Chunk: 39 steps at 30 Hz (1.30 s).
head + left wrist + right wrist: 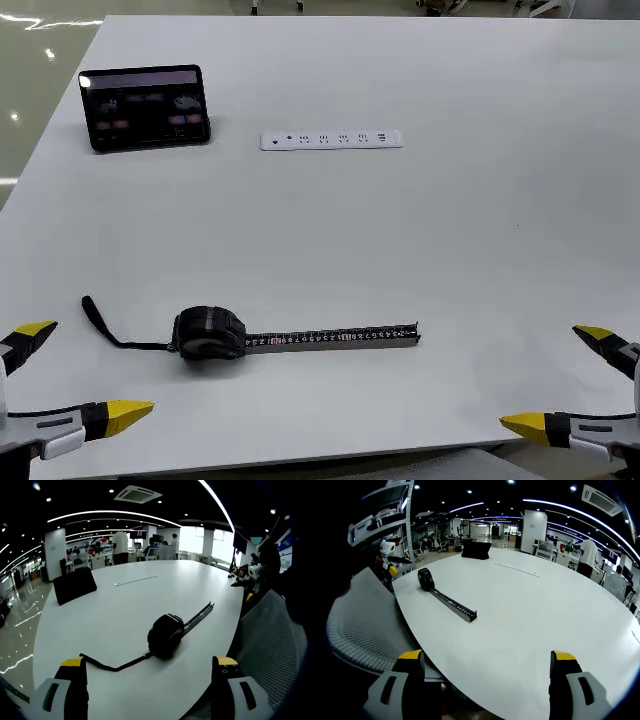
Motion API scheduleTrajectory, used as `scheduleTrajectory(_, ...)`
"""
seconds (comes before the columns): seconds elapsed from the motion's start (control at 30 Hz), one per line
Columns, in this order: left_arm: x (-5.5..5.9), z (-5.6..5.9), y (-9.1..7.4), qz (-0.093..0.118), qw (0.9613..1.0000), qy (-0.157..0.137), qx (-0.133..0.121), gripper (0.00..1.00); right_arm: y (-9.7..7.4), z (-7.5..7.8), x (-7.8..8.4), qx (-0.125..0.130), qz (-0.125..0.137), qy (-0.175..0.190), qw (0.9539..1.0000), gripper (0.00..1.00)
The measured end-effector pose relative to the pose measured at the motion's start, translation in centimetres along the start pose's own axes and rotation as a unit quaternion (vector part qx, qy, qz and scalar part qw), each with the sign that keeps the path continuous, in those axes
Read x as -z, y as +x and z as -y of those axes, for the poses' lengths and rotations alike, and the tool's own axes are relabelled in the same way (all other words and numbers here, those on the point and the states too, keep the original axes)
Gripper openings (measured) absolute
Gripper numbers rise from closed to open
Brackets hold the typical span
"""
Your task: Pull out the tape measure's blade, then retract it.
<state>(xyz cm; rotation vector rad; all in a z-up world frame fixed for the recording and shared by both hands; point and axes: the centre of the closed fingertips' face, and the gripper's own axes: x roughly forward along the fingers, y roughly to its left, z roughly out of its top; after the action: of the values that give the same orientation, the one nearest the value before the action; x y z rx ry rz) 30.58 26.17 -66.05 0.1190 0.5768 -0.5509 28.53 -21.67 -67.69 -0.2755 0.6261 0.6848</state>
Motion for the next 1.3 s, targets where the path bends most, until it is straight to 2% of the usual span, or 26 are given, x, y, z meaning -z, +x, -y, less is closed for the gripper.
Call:
scheduleTrajectory(0.1,-0.7,0.0,0.4,0.007,0.9999,-0.007,-0.004,1.00,0.2,0.1,-0.5,-0.003,0.001,-0.004,1.0000,1.00)
scheduleTrajectory(0.13,-0.5,-0.3,0.6,0.000,0.9998,-0.007,-0.018,1.00,0.3,0.2,-0.7,-0.004,0.001,-0.005,1.0000,1.00)
scheduleTrajectory(0.17,-0.6,-0.2,0.9,-0.004,0.9997,-0.012,-0.020,1.00,0.4,0.3,-0.9,-0.004,0.001,-0.007,1.0000,1.00)
scheduleTrajectory(0.37,-2.3,1.2,2.7,0.002,0.9995,-0.029,-0.015,1.00,1.1,0.3,-2.4,-0.018,-0.001,-0.034,0.9992,1.00)
scheduleTrajectory(0.43,-2.4,1.6,3.3,-0.013,0.9989,-0.036,-0.027,1.00,1.4,0.1,-2.7,-0.029,-0.008,-0.041,0.9987,1.00)
scheduleTrajectory(0.47,-2.6,1.9,3.7,-0.016,0.9987,-0.031,-0.036,1.00,1.5,0.1,-2.9,-0.032,-0.010,-0.047,0.9983,1.00)
scheduleTrajectory(0.5,-2.4,1.9,3.8,-0.029,0.9982,-0.021,-0.047,1.00,1.6,0.2,-3.1,-0.033,-0.009,-0.054,0.9980,1.00)
scheduleTrajectory(0.53,-2.3,2.1,4.0,-0.038,0.9980,-0.016,-0.047,1.00,1.7,0.2,-3.2,-0.034,-0.009,-0.056,0.9978,1.00)
scheduleTrajectory(0.6,-2.3,3.0,4.7,-0.046,0.9977,-0.024,-0.043,1.00,2.0,0.3,-3.6,-0.039,-0.010,-0.060,0.9974,1.00)
scheduleTrajectory(0.63,-2.0,3.3,4.9,-0.059,0.9970,-0.029,-0.041,1.00,2.1,0.2,-3.7,-0.042,-0.011,-0.064,0.9970,1.00)
scheduleTrajectory(0.77,-2.0,3.8,5.7,-0.068,0.9957,-0.041,-0.047,1.00,2.8,-0.2,-4.1,-0.057,-0.018,-0.082,0.9949,1.00)
scheduleTrajectory(0.83,-2.0,3.9,6.2,-0.072,0.9940,-0.065,-0.051,1.00,3.2,-0.4,-4.2,-0.067,-0.021,-0.085,0.9939,1.00)
scheduleTrajectory(0.93,-2.4,4.1,6.9,-0.073,0.9932,-0.070,-0.058,1.00,3.9,-0.6,-4.2,-0.075,-0.028,-0.097,0.9920,0.99)
scheduleTrajectory(1.03,-3.2,4.4,7.6,-0.064,0.9934,-0.069,-0.066,1.00,4.6,-0.7,-4.2,-0.086,-0.033,-0.102,0.9906,0.99)
scheduleTrajectory(1.1,-3.7,4.4,8.0,-0.051,0.9935,-0.068,-0.076,1.00,5.2,-0.9,-4.4,-0.090,-0.034,-0.113,0.9889,0.99)
scheduleTrajectory(1.13,-4.8,4.1,8.3,-0.014,0.9931,-0.075,-0.089,1.00,5.5,-0.9,-4.5,-0.097,-0.036,-0.116,0.9879,0.99)
scheduleTrajectory(1.17,-5.1,3.7,8.3,-0.001,0.9922,-0.075,-0.099,1.00,5.7,-0.9,-4.6,-0.099,-0.037,-0.119,0.9872,0.99)
scheduleTrajectory(1.23,-5.5,3.4,8.4,0.009,0.9901,-0.071,-0.121,1.00,6.2,-1.2,-5.0,-0.105,-0.039,-0.130,0.9851,0.99)
scheduleTrajectory(1.3,-5.8,3.6,8.7,0.020,0.9880,-0.085,-0.127,1.00,6.7,-1.6,-5.3,-0.114,-0.043,-0.136,0.9833,0.99)
